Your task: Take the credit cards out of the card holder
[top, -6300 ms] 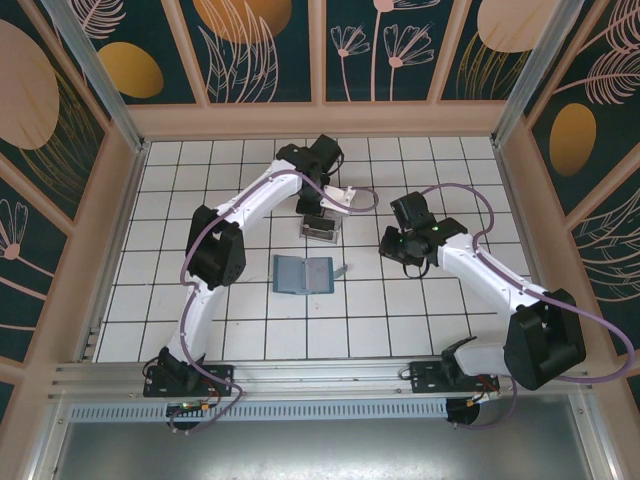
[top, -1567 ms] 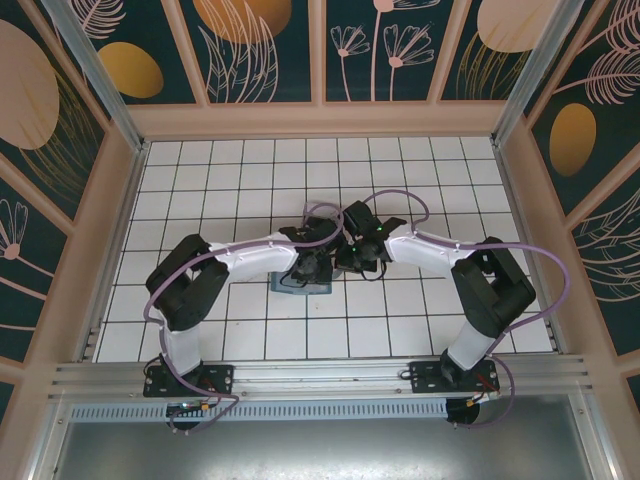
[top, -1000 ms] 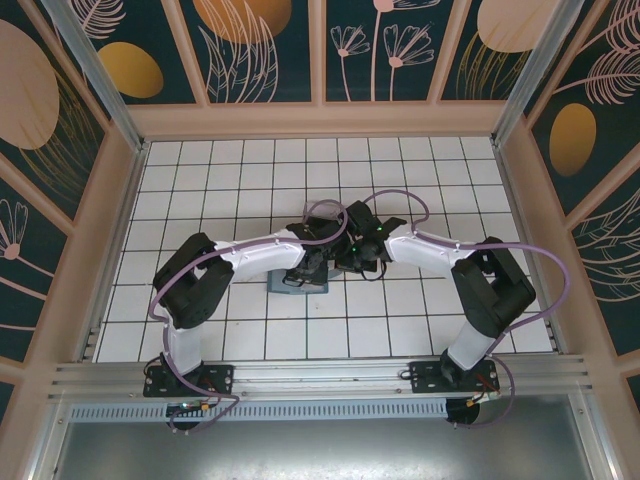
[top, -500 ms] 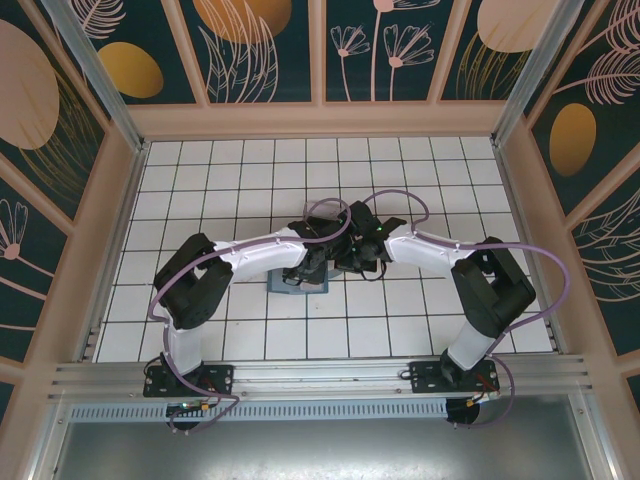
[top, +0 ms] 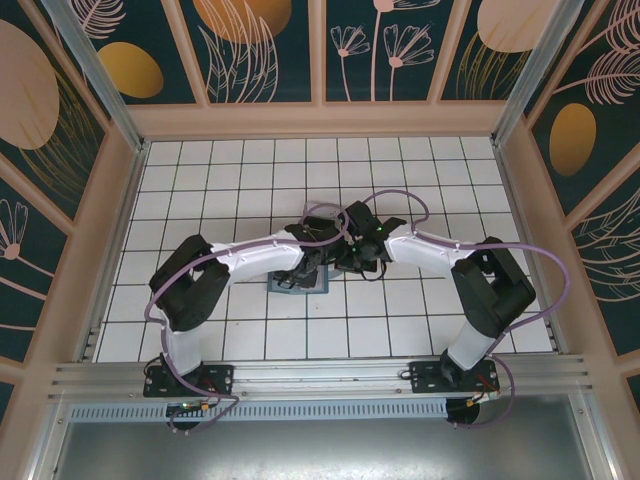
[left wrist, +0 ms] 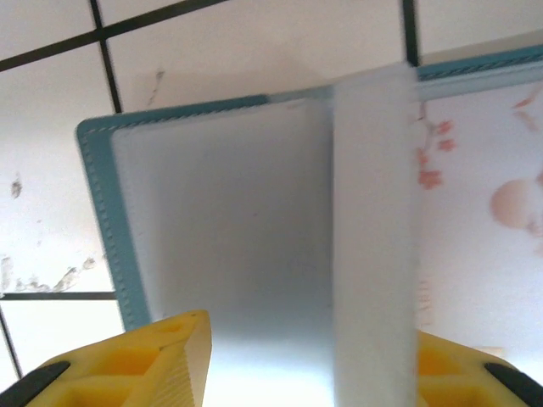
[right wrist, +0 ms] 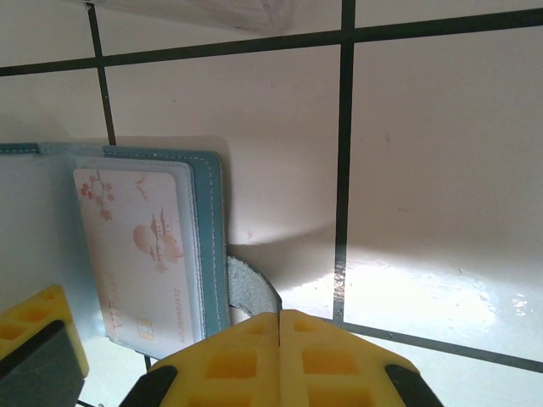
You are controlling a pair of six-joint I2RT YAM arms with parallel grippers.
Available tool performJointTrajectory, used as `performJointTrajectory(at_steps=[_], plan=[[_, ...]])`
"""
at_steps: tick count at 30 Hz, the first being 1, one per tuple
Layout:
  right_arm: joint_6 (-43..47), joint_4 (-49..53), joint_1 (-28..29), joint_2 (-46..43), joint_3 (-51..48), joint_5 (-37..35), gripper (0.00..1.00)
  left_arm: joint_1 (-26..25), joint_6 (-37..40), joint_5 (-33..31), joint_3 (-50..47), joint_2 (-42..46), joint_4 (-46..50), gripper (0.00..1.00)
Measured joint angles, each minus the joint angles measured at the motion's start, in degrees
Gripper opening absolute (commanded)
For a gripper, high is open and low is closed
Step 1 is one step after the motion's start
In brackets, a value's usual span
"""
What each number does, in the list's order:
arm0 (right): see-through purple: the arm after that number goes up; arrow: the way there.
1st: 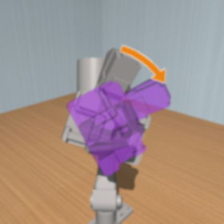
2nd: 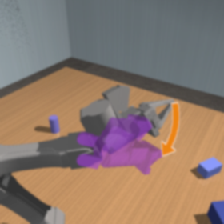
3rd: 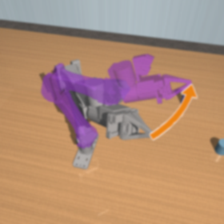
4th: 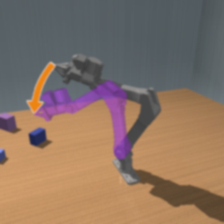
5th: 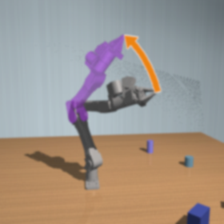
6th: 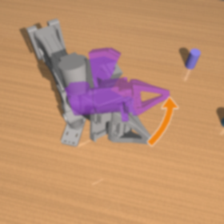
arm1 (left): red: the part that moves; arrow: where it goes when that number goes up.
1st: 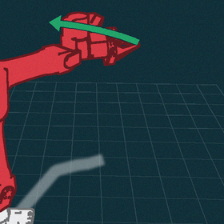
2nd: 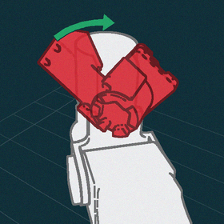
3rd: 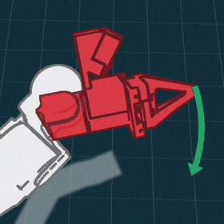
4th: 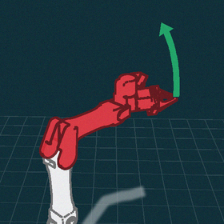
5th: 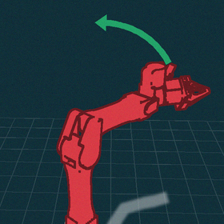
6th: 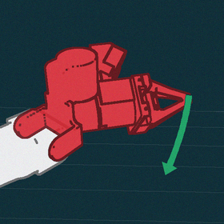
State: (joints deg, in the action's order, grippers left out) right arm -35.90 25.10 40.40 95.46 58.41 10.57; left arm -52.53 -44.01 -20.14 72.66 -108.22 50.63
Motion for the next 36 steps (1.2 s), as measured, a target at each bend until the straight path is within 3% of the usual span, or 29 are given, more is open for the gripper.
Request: performJointTrajectory(at_steps=[16, 26, 36], plan=[[0.0, 0.8, 0.1, 0.7, 0.5, -0.2, 0.00, 0.9, -0.1, -1.0, -8.1, 3.1, -3.1, 0.46], [0.0, 0.8, 0.1, 0.7, 0.5, -0.2, 0.00, 7.1, -0.2, 9.5, -18.9, 16.5, -14.8, 0.44], [0.0, 0.8, 0.3, 0.7, 0.5, -0.2, 0.00, 9.9, -0.1, 16.6, -19.0, 24.0, -19.4, 0.41]])
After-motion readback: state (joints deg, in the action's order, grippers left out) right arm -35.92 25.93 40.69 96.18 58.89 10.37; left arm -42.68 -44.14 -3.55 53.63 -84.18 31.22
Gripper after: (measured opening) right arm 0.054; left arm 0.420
